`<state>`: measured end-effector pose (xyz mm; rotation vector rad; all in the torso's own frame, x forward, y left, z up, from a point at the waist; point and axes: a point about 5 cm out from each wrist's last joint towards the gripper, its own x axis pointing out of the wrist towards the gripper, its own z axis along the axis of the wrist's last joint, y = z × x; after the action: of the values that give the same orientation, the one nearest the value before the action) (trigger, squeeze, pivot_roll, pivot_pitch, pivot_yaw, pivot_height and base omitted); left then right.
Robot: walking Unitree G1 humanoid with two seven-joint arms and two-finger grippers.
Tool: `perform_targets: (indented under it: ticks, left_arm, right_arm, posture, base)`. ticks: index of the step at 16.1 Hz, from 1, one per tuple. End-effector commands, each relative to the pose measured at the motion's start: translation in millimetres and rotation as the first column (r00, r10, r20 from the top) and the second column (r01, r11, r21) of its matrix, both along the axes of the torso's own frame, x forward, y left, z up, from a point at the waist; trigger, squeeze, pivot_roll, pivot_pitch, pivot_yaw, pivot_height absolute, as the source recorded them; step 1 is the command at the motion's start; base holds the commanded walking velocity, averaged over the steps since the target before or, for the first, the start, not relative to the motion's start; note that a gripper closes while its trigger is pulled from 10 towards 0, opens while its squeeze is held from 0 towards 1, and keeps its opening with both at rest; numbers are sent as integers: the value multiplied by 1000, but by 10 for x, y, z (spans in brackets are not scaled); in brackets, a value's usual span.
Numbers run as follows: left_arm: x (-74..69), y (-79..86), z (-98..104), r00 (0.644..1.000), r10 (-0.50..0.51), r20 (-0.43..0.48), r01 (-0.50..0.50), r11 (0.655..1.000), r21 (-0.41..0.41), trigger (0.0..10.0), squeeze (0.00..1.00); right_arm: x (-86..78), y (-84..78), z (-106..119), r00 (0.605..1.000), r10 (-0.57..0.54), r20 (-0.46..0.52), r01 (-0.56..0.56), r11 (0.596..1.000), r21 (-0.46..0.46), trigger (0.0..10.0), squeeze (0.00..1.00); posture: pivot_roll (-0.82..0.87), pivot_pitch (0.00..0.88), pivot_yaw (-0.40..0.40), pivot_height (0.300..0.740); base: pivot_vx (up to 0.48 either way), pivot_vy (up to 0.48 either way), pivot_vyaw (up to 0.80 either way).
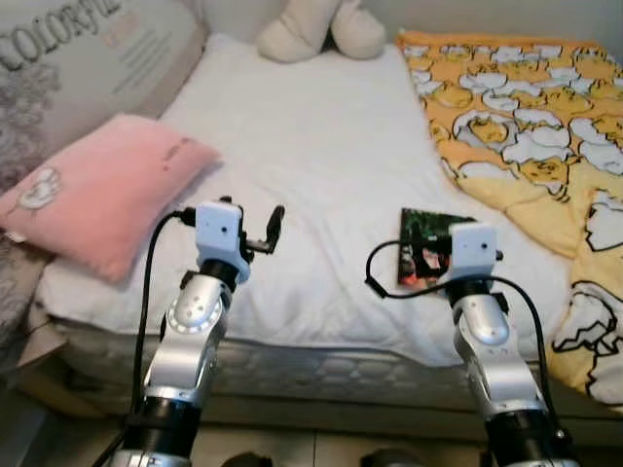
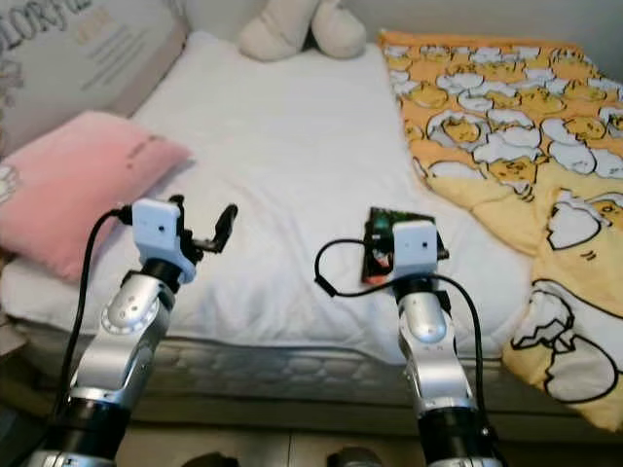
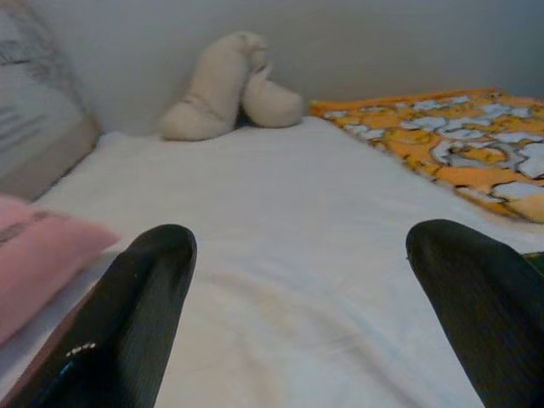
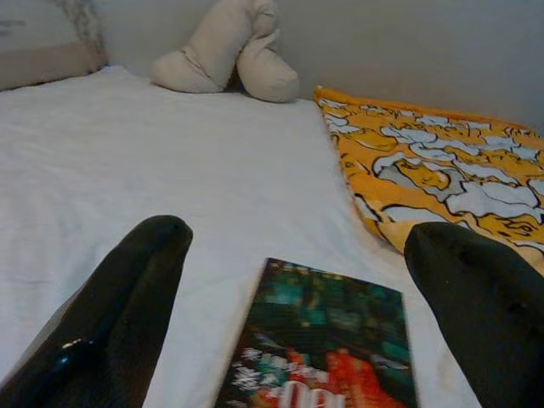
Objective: Clean up the room
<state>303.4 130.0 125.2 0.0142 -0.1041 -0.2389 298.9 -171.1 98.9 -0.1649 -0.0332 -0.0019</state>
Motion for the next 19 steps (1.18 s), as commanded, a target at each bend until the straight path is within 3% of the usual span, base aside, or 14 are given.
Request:
perform_targets:
  ticks: [1,4,7,10,11,12,13,14,15,16,19]
  left_arm:
    - [-2,-79,30,999,-36,13,36,999,-10,10000,0]
    - [-88,-137,-3,995,-104,5,104,994,-13,10000,0]
    - [-75,-96,-62,995,-99,-32,98,995,-28,10000,0]
    - [17,-37,-142,962,-218,-162,211,976,-56,10000,0]
    - [23,-14,-122,947,-272,-169,263,962,-71,10000,0]
    - [-22,-24,-72,905,-379,-192,365,925,-109,10000,0]
    - [-119,-64,15,837,-506,-206,483,862,-155,10000,0]
    - [-209,-83,79,775,-591,-225,569,807,-159,10000,0]
    - [-265,-76,122,734,-633,-246,615,773,-155,10000,0]
    - [-322,-66,181,697,-669,-258,648,742,-175,10000,0]
    - [-476,-38,319,647,-715,-265,669,699,-251,10000,0]
  right_arm:
    - [-4,-94,50,1000,-25,18,25,1000,-13,10000,0]
    - [-56,-183,-23,997,-77,-11,77,997,-6,10000,0]
    - [-48,-186,-98,996,-74,-55,75,997,17,10000,0]
    - [152,-358,-188,981,-122,-150,139,984,111,10000,0]
    - [210,-433,-206,973,-147,-176,171,976,134,10000,0]
    - [260,-488,-242,966,-158,-207,193,968,161,10000,0]
    - [283,-512,-295,956,-163,-242,213,956,199,10000,0]
    - [296,-486,-348,951,-150,-271,215,950,228,10000,0]
    - [310,-448,-397,944,-139,-298,217,944,248,10000,0]
    - [329,-392,-434,940,-121,-319,208,943,258,10000,0]
    - [379,-272,-463,939,-81,-335,189,934,304,10000,0]
  posture:
    - [-135,0,41,703]
    - [-132,0,43,703]
    - [-128,0,43,703]
    - [-81,0,44,703]
    - [-70,0,45,703]
    - [-31,0,54,703]
    - [25,0,58,703]
    - [56,0,62,703]
    - [85,0,71,703]
    - [105,0,84,703]
    - [146,7,102,703]
  base:
    - [296,-375,0]
    - [0,-429,0]
    - [0,-284,0]
    - [0,0,0]
    - [0,0,0]
    - [0,0,0]
    - [0,0,0]
    - [0,0,0]
    - [0,0,0]
    - [0,0,0]
    - [0,0,0]
